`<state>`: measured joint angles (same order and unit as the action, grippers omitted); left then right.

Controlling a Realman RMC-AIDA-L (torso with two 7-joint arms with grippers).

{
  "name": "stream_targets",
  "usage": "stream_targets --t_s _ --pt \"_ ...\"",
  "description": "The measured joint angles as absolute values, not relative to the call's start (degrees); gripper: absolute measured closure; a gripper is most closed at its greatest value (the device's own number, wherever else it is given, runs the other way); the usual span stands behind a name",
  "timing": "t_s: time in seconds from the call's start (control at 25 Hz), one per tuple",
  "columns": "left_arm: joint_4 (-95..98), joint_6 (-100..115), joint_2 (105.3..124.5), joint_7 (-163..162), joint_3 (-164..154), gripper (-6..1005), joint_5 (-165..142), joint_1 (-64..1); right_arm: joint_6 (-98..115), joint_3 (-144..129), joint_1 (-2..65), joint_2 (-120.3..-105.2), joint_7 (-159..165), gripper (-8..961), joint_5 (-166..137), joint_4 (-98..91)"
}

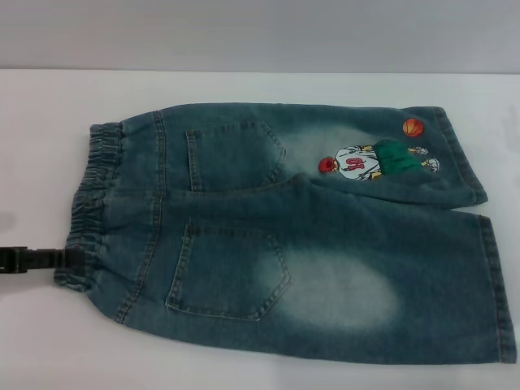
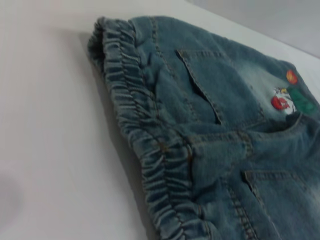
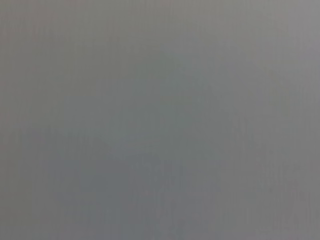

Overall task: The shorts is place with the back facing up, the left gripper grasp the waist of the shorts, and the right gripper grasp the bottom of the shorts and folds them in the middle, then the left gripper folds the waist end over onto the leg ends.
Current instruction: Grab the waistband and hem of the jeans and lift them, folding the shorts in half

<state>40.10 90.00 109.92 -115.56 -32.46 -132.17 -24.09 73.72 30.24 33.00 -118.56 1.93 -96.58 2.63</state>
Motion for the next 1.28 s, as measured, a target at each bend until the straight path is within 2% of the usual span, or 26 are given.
stream_targets --t_s 1.28 --pt "39.6 89.3 109.65 -122.2 -32.5 186 -132.5 -24.3 73.7 30.1 32.6 -118.56 1.9 393 -96.6 2.5"
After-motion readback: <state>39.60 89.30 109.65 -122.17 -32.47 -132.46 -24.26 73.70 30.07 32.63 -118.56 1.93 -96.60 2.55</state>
